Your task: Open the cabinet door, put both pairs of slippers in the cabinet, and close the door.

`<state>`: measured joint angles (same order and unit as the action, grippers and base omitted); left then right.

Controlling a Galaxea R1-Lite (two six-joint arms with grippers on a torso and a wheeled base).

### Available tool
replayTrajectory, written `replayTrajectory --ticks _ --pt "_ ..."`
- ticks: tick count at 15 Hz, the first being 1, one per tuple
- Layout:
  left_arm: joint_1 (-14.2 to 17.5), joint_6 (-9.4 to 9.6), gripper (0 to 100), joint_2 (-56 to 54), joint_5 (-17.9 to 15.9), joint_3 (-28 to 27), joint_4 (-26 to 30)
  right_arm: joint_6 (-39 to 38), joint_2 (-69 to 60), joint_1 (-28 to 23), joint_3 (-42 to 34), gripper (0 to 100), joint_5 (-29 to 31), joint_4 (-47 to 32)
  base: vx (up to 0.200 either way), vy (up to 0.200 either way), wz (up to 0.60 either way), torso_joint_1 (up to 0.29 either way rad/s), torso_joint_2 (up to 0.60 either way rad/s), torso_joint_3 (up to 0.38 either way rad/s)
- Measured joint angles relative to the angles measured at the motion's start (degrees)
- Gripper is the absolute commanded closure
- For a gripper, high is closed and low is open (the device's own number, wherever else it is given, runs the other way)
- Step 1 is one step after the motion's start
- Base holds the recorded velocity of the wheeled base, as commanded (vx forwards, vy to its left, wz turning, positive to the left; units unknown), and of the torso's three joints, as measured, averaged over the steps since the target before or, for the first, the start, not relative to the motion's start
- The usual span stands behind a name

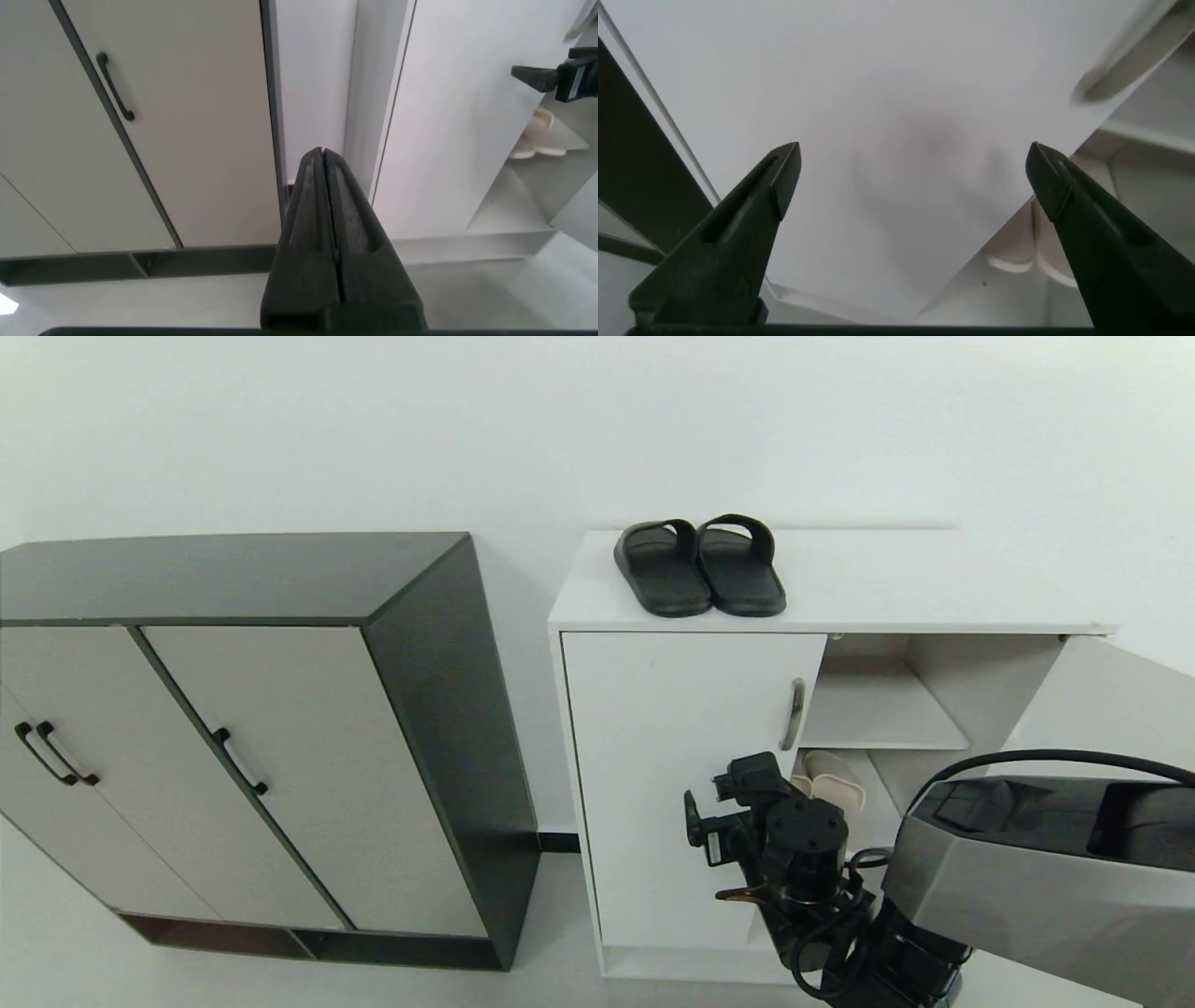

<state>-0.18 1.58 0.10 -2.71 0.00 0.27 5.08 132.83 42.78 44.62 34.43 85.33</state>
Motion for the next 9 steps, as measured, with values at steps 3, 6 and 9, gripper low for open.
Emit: replayTrajectory --ticks 3,6,9 --pt "0.0 0.00 100 0.0 0.0 0.0 0.0 0.0 0.0 0.0 0.0 0 0.0 0.0 0.000 0.000 0.00 0.198 -0.51 -0.305" --pt "0.0 -0.02 100 0.0 0.0 0.0 0.0 0.0 0.0 -0.1 0.0 0 0.0 0.0 0.000 0.000 0.00 0.216 -0.52 -0.313" --pt "0.0 -0.02 100 0.0 0.0 0.0 0.0 0.0 0.1 -0.1 -0.1 0 -0.3 0.0 0.000 0.000 0.00 0.237 -0.56 -0.323"
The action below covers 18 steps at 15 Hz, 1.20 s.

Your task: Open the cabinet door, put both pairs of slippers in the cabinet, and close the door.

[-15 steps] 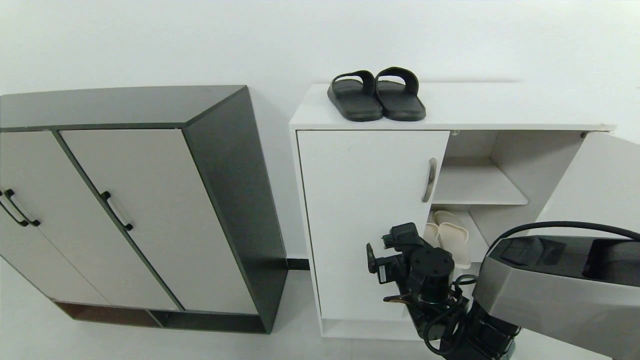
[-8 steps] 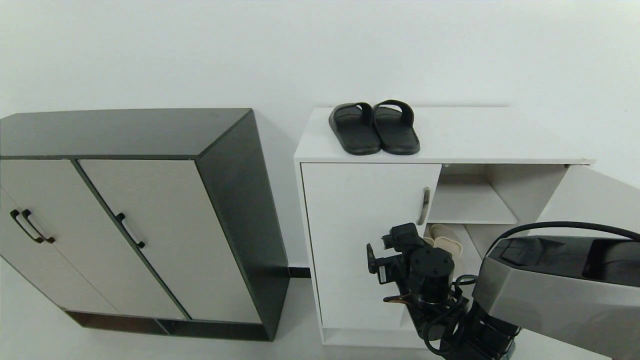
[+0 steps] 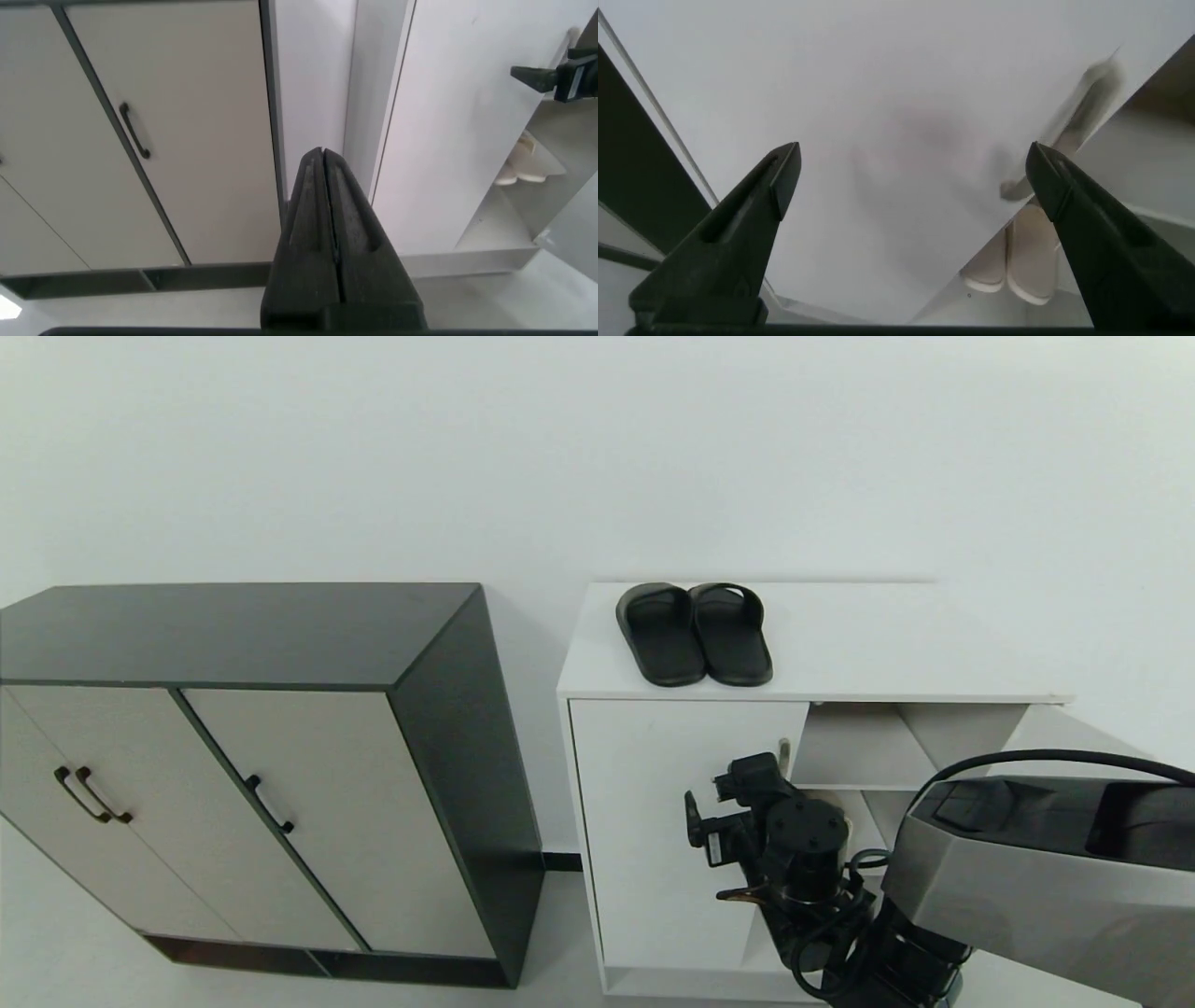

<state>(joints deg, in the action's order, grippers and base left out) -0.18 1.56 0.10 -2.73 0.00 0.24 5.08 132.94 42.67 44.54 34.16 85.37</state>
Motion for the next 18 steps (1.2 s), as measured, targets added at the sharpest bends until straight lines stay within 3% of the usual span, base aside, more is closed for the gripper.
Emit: replayTrajectory --ticks 5,10,18 --pt "0.0 0.00 100 0.0 0.0 0.0 0.0 0.3 1.3 -0.3 -0.3 0 -2.8 4.3 0.000 0.000 0.00 0.244 -0.56 -0.306" --pt "0.0 0.00 100 0.0 0.0 0.0 0.0 2.4 0.5 -0.9 -1.0 0 -3.3 2.8 0.000 0.000 0.00 0.024 -0.04 -0.024" --pt "0.0 0.10 100 0.0 0.0 0.0 0.0 -15.4 -17.1 3.5 2.5 0 -3.2 -31.6 0.000 0.000 0.00 0.000 0.00 0.000"
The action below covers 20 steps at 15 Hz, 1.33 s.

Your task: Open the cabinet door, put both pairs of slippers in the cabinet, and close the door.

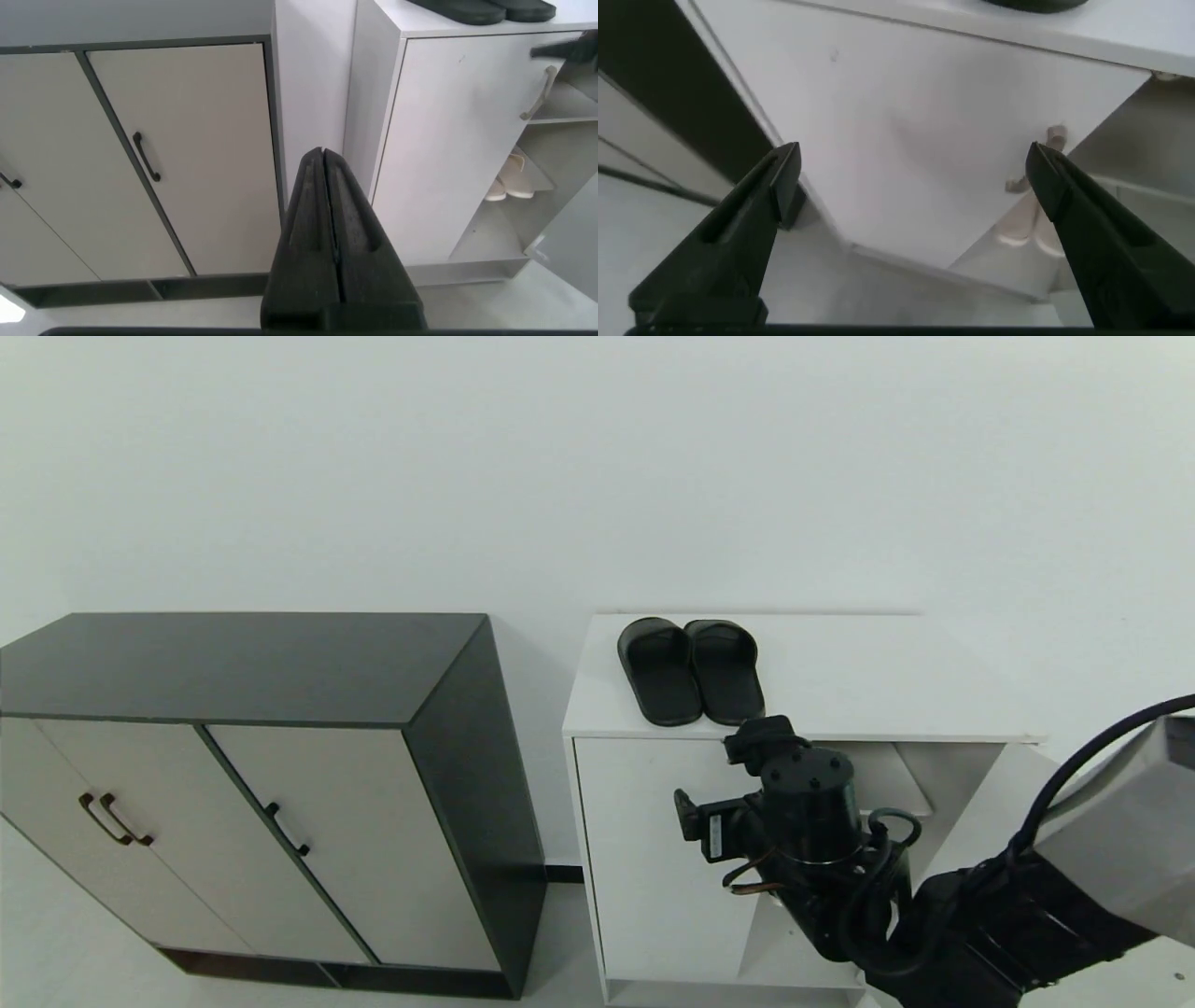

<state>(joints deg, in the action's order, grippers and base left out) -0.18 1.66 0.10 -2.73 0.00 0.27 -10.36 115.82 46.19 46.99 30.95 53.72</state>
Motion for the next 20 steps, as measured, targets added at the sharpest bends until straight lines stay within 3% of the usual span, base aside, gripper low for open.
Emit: replayTrajectory --ticks 7,20 --pt "0.0 -0.05 100 0.0 0.0 0.0 0.0 -0.1 -3.8 0.5 1.0 0 0.6 -0.2 0.000 0.000 0.00 0.000 0.00 0.000" --pt "0.0 -0.07 100 0.0 0.0 0.0 0.0 1.1 -3.8 0.5 0.9 0 1.0 0.3 0.200 0.000 0.00 0.003 0.00 0.002"
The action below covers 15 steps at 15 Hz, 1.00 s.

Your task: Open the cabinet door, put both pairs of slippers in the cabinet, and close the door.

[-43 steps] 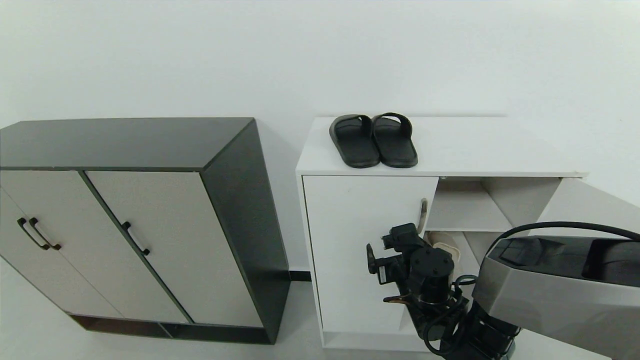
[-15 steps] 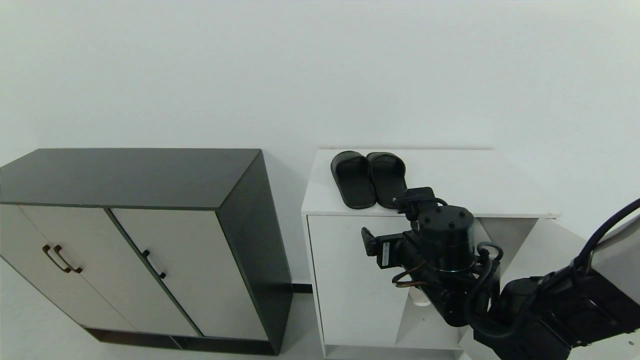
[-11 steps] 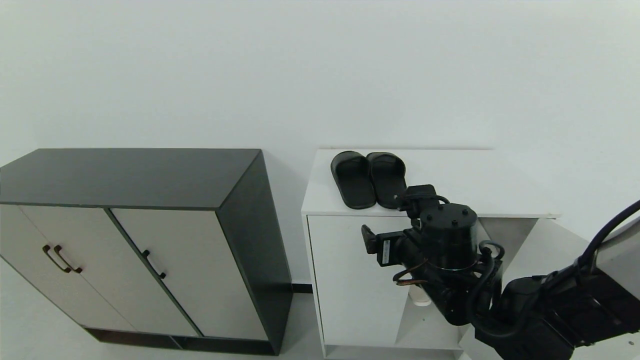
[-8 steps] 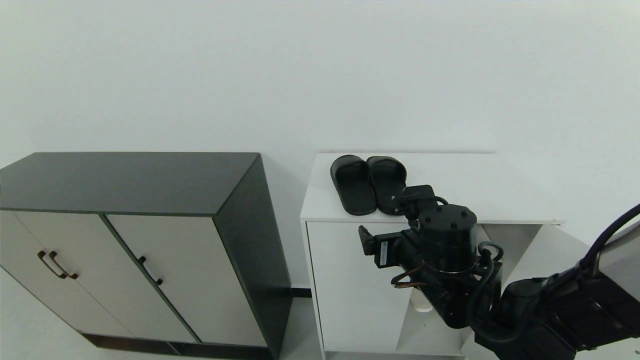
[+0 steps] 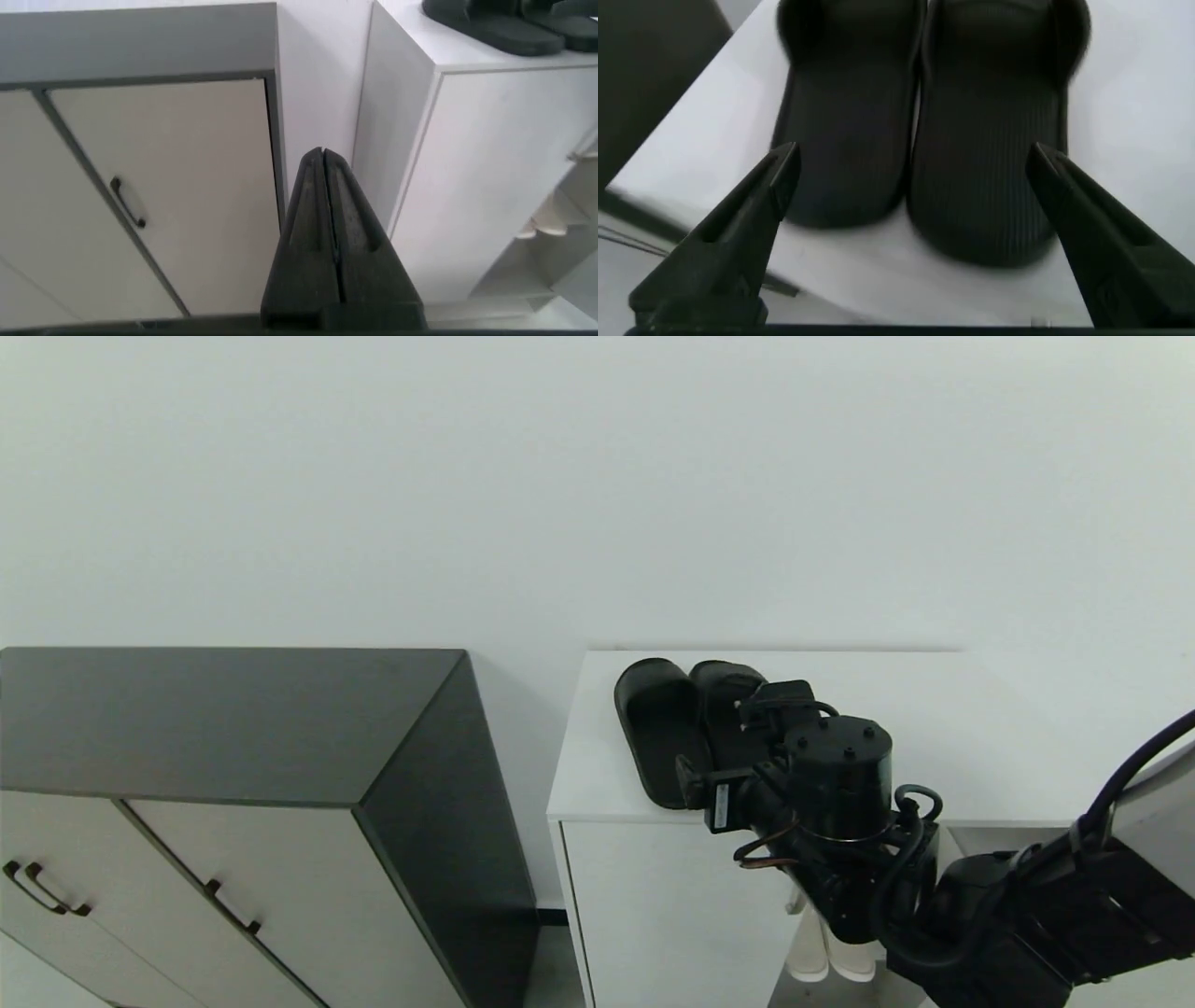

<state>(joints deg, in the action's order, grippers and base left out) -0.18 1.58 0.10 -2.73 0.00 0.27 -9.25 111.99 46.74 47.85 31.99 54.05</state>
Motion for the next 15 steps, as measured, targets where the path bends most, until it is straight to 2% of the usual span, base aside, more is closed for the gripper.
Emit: replayTrajectory --ticks 7,15 --pt "0.0 -0.15 100 0.0 0.0 0.0 0.0 1.6 4.0 1.0 -0.3 0 1.0 6.4 0.000 0.000 0.00 0.000 0.00 0.000" --pt "0.0 -0.17 100 0.0 0.1 0.0 0.0 5.4 10.4 -1.6 9.5 0 0.5 5.2 0.000 0.000 0.00 0.000 0.00 0.000"
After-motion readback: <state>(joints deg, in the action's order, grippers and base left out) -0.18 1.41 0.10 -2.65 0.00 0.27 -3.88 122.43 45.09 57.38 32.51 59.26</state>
